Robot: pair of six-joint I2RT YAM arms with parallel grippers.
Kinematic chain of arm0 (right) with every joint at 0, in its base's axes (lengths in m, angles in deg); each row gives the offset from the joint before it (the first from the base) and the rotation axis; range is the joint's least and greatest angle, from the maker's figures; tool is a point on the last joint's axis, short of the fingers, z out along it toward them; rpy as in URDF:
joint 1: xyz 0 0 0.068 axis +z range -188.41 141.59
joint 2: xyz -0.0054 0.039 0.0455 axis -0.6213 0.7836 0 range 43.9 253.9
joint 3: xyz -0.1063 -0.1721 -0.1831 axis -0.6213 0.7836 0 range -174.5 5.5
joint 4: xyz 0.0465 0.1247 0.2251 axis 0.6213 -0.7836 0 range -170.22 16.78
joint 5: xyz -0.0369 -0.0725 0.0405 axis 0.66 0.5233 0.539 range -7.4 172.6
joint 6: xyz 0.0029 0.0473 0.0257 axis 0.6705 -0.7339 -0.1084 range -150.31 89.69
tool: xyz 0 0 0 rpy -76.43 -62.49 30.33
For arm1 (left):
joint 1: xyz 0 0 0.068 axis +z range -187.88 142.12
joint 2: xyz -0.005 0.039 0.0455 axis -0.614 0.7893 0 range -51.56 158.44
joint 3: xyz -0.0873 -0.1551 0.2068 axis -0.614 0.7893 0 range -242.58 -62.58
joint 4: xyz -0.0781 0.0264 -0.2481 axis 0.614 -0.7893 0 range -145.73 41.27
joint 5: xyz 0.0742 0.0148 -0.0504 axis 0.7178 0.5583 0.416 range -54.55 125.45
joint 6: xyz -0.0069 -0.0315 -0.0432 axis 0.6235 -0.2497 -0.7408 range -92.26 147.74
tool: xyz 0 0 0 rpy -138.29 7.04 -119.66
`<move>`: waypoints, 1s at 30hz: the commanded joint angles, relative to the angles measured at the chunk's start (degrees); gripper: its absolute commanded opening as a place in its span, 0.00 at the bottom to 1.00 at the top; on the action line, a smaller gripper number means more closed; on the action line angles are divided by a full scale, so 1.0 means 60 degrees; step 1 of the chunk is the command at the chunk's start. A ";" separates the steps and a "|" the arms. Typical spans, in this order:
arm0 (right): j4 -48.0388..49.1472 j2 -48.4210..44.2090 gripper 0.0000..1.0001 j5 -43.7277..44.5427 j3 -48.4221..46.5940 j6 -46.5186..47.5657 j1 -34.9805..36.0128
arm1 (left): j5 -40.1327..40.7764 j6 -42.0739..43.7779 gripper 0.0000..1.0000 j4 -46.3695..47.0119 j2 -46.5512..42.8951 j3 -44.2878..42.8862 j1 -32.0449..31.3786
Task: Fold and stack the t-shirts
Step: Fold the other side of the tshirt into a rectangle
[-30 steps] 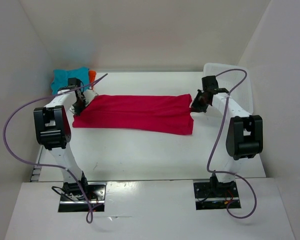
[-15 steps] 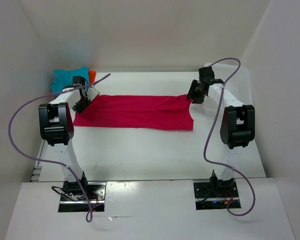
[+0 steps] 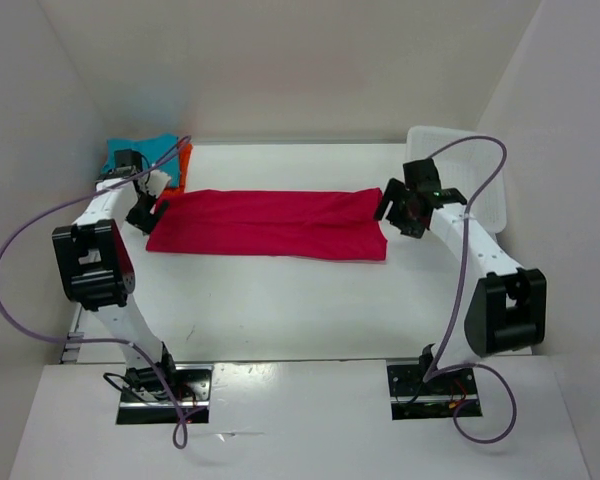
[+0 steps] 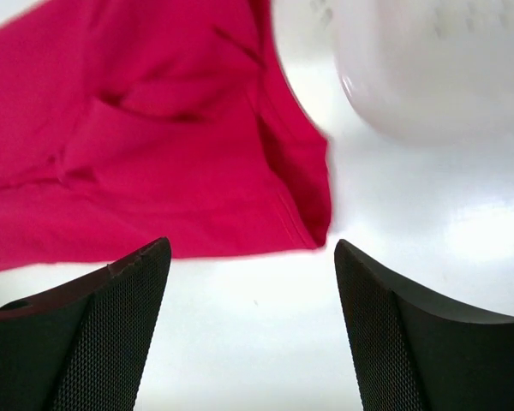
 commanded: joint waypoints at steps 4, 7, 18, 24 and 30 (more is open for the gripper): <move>-0.0049 -0.0566 0.83 0.0216 0.1544 -0.1188 0.0090 | -0.0283 -0.0664 0.92 -0.0147 -0.0887 0.0482 0.0330; 0.0448 -0.0375 0.83 -0.0032 0.1969 -0.1466 0.0090 | -0.0869 -0.0752 0.92 -0.0512 -0.0625 0.0175 0.0331; 0.2105 0.1425 0.78 -0.1190 0.2350 -0.1820 0.0178 | -0.1691 -0.1835 0.91 -0.0162 0.1001 0.0540 0.0507; 0.2296 0.1309 0.18 -0.1176 0.2834 -0.2025 0.0178 | -0.2597 -0.1836 0.42 -0.0249 0.1193 0.0730 0.0507; 0.1856 0.1119 0.02 -0.0548 0.2922 -0.1937 -0.0084 | -0.3010 -0.1748 0.00 -0.0585 0.0931 0.1271 0.0507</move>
